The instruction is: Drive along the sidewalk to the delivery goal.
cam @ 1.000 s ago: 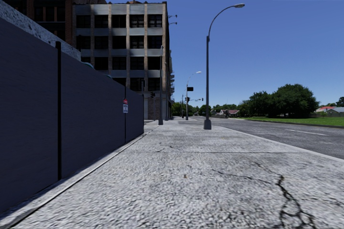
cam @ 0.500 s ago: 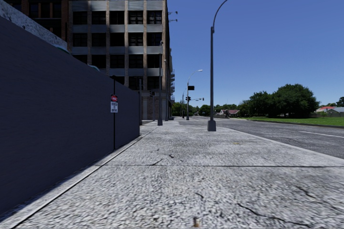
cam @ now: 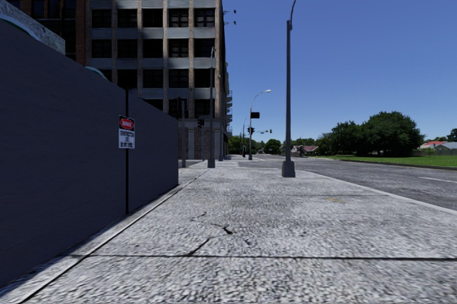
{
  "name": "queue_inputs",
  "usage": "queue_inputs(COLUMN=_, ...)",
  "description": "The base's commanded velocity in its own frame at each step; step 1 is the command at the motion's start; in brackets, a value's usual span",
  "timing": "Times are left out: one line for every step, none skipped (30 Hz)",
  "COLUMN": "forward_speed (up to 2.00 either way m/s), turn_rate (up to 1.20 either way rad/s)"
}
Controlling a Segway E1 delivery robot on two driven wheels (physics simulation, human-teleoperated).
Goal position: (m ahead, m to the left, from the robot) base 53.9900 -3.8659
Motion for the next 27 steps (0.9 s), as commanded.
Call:
queue_inputs(forward_speed=2.00, turn_rate=0.00)
queue_inputs(forward_speed=2.00, turn_rate=0.00)
queue_inputs(forward_speed=2.00, turn_rate=0.00)
queue_inputs(forward_speed=2.00, turn_rate=0.00)
queue_inputs(forward_speed=2.00, turn_rate=0.00)
queue_inputs(forward_speed=2.00, turn_rate=0.00)
queue_inputs(forward_speed=2.00, turn_rate=0.00)
queue_inputs(forward_speed=2.00, turn_rate=0.00)
queue_inputs(forward_speed=2.00, turn_rate=0.00)
queue_inputs(forward_speed=2.00, turn_rate=0.00)
queue_inputs(forward_speed=2.00, turn_rate=0.00)
queue_inputs(forward_speed=2.00, turn_rate=0.00)
queue_inputs(forward_speed=2.00, turn_rate=0.00)
queue_inputs(forward_speed=2.00, turn_rate=0.00)
queue_inputs(forward_speed=2.00, turn_rate=0.00)
queue_inputs(forward_speed=2.00, turn_rate=0.00)
queue_inputs(forward_speed=2.00, turn_rate=0.00)
queue_inputs(forward_speed=2.00, turn_rate=0.00)
queue_inputs(forward_speed=2.00, turn_rate=0.00)
queue_inputs(forward_speed=2.00, turn_rate=0.00)
queue_inputs(forward_speed=2.00, turn_rate=0.00)
queue_inputs(forward_speed=2.00, turn_rate=0.00)
queue_inputs(forward_speed=2.00, turn_rate=0.00)
queue_inputs(forward_speed=2.00, turn_rate=0.00)
queue_inputs(forward_speed=2.00, turn_rate=0.00)
queue_inputs(forward_speed=2.00, turn_rate=0.00)
queue_inputs(forward_speed=2.00, turn_rate=0.00)
